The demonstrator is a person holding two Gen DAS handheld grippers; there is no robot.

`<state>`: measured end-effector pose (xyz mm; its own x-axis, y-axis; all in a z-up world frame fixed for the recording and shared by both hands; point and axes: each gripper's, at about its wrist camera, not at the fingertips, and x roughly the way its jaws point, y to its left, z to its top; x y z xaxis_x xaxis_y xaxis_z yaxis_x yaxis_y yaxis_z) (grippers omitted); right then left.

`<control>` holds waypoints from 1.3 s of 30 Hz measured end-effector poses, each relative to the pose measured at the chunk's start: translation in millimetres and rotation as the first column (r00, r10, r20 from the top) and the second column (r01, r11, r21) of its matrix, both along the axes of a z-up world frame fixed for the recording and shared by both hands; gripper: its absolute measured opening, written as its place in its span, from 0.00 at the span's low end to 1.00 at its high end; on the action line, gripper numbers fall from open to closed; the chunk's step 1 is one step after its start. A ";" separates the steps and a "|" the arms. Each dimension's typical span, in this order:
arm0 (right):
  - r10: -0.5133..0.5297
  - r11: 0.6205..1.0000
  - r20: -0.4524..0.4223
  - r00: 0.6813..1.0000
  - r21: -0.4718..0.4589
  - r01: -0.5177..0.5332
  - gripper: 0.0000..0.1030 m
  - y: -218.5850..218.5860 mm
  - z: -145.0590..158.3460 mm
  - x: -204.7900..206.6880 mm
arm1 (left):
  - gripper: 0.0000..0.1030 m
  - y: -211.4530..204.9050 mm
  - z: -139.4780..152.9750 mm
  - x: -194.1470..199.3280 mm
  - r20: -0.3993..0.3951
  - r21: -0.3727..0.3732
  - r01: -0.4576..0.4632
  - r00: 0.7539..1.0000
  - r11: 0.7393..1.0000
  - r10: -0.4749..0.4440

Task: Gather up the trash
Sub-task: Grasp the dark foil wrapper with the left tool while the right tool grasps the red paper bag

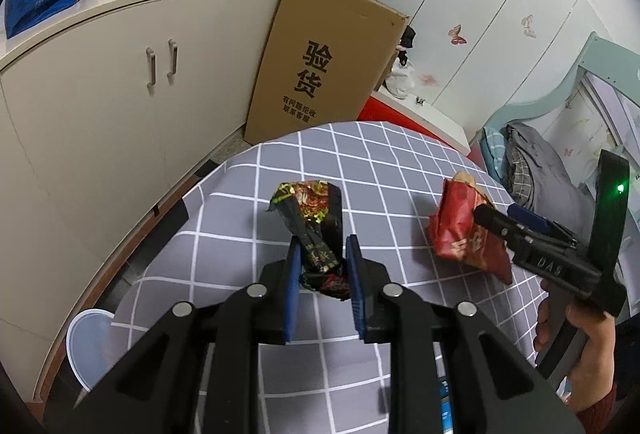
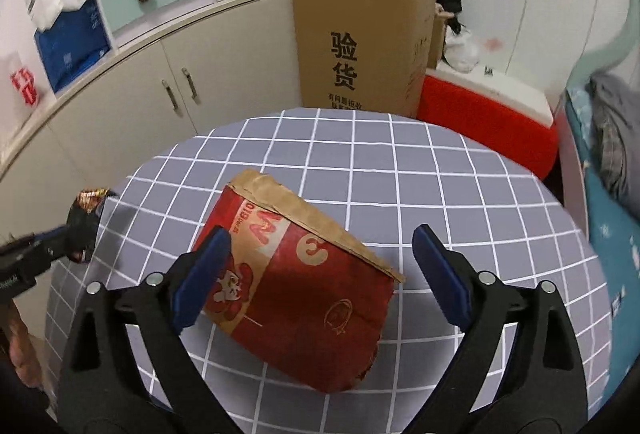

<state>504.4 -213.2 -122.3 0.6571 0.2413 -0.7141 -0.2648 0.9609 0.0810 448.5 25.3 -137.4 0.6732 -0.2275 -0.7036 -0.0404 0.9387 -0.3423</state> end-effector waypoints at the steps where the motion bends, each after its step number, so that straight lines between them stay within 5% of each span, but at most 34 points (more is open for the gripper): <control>1: -0.005 1.000 -0.010 1.000 0.024 0.005 0.89 -2.2 -0.5 1.4 | 0.20 1.2 -1.4 0.5 -0.003 0.000 -0.002 1.000 1.000 0.002; 15: -0.208 0.959 -0.100 0.973 0.173 0.223 0.92 -24.3 -10.6 -20.5 | 0.21 -5.2 -8.6 -0.4 -0.015 -0.019 0.018 1.000 1.000 -0.018; 23: -0.139 0.948 -0.154 0.978 0.265 0.177 0.90 -22.0 -28.5 -23.2 | 0.21 -14.6 -5.3 -6.1 -0.014 -0.007 0.044 0.999 0.999 -0.044; 26: -0.094 0.947 -0.153 0.984 0.293 0.135 0.51 -19.7 -27.4 -27.7 | 0.21 -16.4 -3.3 -8.3 -0.013 -0.003 0.050 0.999 0.999 -0.050; 27: -0.081 0.948 -0.161 0.984 0.293 0.126 0.22 -18.2 -26.5 -28.4 | 0.21 -16.8 -2.6 -8.9 -0.012 -0.002 0.050 0.999 0.999 -0.050; 39: 0.066 0.987 -0.015 0.998 0.149 -0.063 0.07 42.2 28.8 -75.0 | 0.21 -2.2 16.4 -32.9 0.018 -0.013 0.033 0.999 0.999 -0.032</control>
